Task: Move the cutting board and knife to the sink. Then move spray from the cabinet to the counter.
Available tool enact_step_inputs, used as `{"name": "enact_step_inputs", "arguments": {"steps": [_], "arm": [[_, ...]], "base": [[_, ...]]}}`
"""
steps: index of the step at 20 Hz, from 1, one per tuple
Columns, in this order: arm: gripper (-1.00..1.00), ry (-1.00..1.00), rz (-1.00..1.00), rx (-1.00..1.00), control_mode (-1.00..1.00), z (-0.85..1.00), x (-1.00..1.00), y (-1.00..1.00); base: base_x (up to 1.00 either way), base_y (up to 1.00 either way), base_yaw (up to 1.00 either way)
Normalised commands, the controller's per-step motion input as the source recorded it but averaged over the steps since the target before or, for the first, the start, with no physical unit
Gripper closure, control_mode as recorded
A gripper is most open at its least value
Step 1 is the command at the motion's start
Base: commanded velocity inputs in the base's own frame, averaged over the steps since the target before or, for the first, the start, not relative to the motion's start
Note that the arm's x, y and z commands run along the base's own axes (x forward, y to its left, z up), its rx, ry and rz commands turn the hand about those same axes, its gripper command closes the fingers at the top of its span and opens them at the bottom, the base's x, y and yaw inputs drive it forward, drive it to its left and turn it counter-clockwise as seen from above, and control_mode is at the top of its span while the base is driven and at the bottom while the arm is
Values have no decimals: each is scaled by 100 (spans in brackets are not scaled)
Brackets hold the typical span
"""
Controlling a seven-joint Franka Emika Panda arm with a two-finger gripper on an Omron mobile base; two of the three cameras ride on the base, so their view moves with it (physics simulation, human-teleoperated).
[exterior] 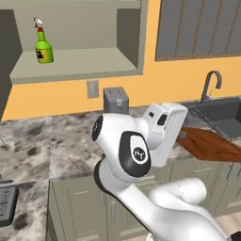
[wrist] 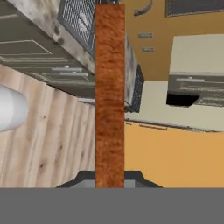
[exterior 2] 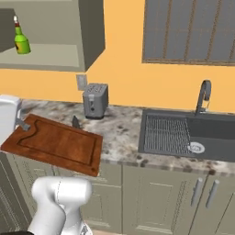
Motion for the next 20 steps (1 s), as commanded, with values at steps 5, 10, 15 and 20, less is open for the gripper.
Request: {"name": "enact_step_inputs", "arguments": {"steps": [5,10,15,20], "arm": [[100,0,0,0,100,0,0,0],[100,0,0,0,100,0,0,0],[100,0,0,0,100,0,0,0],[100,0,0,0,100,0,0,0]], "base": [[-62,-76,-12],[-6,-96,-6],[14,-100,0],[30,-91,0]]}}
